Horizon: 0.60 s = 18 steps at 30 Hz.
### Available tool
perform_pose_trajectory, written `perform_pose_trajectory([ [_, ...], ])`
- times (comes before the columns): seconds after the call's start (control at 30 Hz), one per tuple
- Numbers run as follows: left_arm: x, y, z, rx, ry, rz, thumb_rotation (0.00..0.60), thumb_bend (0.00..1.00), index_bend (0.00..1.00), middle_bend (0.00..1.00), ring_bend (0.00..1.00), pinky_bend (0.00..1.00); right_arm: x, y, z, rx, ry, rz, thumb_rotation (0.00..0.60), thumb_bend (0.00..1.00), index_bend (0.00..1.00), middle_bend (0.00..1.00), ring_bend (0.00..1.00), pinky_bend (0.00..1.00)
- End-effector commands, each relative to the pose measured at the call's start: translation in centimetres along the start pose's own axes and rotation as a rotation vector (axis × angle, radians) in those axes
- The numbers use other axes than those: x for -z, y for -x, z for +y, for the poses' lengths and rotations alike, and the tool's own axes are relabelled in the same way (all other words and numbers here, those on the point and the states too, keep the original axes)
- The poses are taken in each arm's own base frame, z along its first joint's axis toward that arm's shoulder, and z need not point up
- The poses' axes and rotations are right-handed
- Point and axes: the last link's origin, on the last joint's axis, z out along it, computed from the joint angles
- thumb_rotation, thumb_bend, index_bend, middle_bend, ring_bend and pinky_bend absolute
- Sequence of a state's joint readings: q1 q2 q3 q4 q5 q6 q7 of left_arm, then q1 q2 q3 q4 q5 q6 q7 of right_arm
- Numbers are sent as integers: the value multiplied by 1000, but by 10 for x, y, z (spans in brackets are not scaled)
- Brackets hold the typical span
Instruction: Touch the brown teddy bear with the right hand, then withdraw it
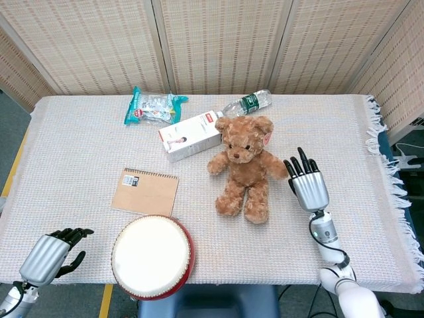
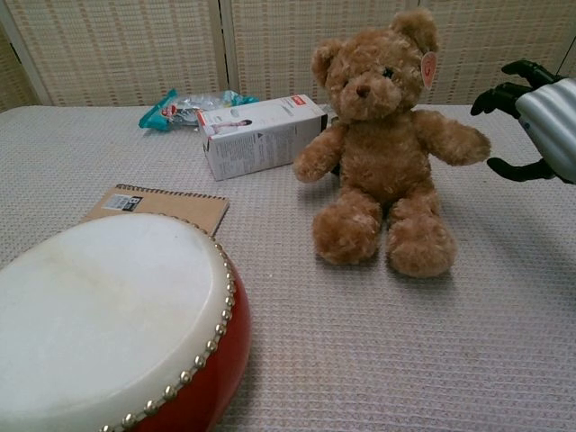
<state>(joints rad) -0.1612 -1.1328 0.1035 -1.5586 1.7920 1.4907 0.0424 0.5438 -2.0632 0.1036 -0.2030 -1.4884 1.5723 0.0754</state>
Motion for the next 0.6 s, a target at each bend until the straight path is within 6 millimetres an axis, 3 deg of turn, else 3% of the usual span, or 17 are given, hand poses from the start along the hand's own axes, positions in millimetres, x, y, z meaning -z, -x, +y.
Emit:
perform_pose_trajectory([
  [0.03, 0, 0, 0, -1, -2, 0, 600, 401, 289, 379, 400, 605, 35, -4, 20, -57, 18, -34, 600, 143, 175, 224, 11, 279],
  [0.13, 0, 0, -1, -2, -6, 1, 600, 402, 289, 380, 400, 605, 75, -14, 39, -93, 59, -104, 600, 143, 141, 204, 0, 223],
  [0.3, 0, 0, -1, -6, -16, -1, 600, 401, 289, 380, 400, 605, 136, -71, 58, -119, 106, -359, 600, 143, 195, 202, 9, 239],
  [0.4, 0, 0, 0, -9, -17, 4, 600, 402, 289, 383, 400, 605, 151, -93, 64, -73, 114, -447, 600, 143, 197, 203, 15, 256],
  [0.6, 0, 0, 1, -19, -16, 3, 600, 401, 289, 387, 401, 605, 155, -104, 68, -63, 117, -494, 600, 143, 165, 203, 15, 265],
])
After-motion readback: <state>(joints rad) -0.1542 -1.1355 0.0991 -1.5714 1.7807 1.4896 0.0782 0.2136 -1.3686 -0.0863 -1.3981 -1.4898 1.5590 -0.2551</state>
